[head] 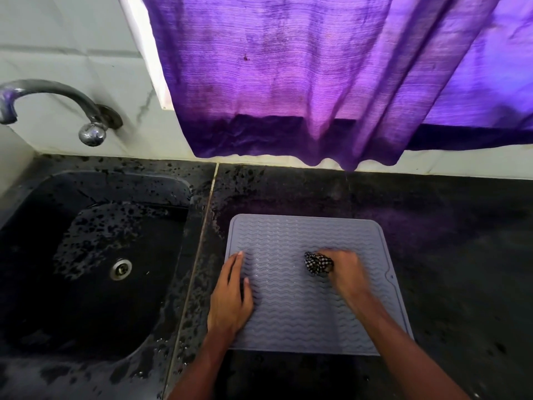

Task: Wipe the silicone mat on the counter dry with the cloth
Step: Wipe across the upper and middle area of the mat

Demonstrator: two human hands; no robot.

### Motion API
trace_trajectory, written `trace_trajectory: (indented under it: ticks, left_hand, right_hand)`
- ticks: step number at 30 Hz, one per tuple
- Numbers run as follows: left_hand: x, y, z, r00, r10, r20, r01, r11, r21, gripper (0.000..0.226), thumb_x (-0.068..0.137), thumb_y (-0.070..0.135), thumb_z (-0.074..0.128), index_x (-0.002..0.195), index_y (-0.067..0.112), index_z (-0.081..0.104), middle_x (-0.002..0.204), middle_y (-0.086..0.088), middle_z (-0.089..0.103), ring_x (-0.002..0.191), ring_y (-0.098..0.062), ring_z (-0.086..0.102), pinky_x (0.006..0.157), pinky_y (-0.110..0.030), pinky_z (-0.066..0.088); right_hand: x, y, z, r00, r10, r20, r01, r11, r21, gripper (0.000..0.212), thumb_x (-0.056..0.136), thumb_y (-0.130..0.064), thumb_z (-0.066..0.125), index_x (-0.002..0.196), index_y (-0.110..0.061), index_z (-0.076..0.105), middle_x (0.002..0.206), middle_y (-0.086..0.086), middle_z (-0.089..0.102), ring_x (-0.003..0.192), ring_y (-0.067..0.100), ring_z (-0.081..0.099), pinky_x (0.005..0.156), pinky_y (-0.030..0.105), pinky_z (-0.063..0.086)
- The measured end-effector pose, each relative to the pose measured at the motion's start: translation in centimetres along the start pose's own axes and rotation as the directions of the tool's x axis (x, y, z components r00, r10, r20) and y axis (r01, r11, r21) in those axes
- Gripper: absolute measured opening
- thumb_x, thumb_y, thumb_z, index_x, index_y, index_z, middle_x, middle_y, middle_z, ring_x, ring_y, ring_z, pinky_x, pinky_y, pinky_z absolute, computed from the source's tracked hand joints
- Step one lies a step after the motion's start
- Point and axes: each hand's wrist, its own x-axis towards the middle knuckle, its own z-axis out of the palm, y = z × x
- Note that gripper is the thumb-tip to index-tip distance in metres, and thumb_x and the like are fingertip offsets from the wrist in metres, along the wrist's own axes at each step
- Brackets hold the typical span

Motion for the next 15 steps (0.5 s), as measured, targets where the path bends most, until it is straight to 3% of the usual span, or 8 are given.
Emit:
trace_trajectory:
  ticks: [3, 7, 12, 15]
  left_hand:
    - [0.0, -0.1, 0.0, 1.000, -0.015, 0.005, 0.015, 1.000, -0.019, 0.057, 0.098, 0.029, 0.037, 0.152, 0.010, 0.040, 0.155, -0.003, 0.042, 0.142, -0.017, 0.040, 0.109, -0.024, 0.037]
    - [0.1, -0.1, -0.2, 1.000, -0.021, 0.013, 0.021, 0.999, -0.049, 0.058, 0.097, 0.025, 0.037, 0.153, 0.009, 0.039, 0.156, -0.004, 0.041, 0.142, -0.016, 0.038, 0.111, -0.017, 0.031]
    - [0.0, 0.0, -0.3, 0.998, -0.058, 0.030, 0.060, 0.995, -0.074, 0.060, 0.096, 0.026, 0.035, 0.153, 0.009, 0.039, 0.156, -0.004, 0.040, 0.142, -0.016, 0.038, 0.112, -0.006, 0.020]
    - [0.1, 0.0, -0.2, 0.998, -0.052, 0.027, 0.054, 0.995, -0.079, 0.058, 0.095, 0.019, 0.038, 0.152, 0.008, 0.040, 0.156, -0.004, 0.041, 0.141, -0.016, 0.039, 0.112, -0.012, 0.027]
  right_hand:
    - [0.6, -1.5, -0.6, 1.000, -0.019, -0.010, 0.019, 1.000, 0.019, 0.047, 0.070, 0.002, 0.061, 0.097, -0.033, 0.075, 0.084, -0.011, 0.075, 0.081, 0.008, 0.068, 0.070, 0.029, 0.055]
    - [0.9, -3.5, 1.4, 0.996, -0.088, 0.017, 0.086, 0.992, 0.087, 0.058, 0.063, 0.000, 0.062, 0.107, -0.038, 0.070, 0.098, -0.013, 0.075, 0.091, 0.008, 0.069, 0.082, 0.032, 0.056]
    - [0.1, -4.6, 2.5, 0.998, -0.053, 0.020, 0.051, 0.995, 0.083, 0.046, 0.071, 0.001, 0.065, 0.101, -0.033, 0.074, 0.090, -0.008, 0.075, 0.082, 0.011, 0.069, 0.076, 0.032, 0.057]
    - [0.7, -5.8, 1.5, 0.997, -0.027, 0.075, 0.024, 0.999, 0.049, 0.046, 0.072, -0.002, 0.062, 0.100, -0.036, 0.073, 0.084, -0.011, 0.074, 0.081, 0.010, 0.067, 0.072, 0.030, 0.055]
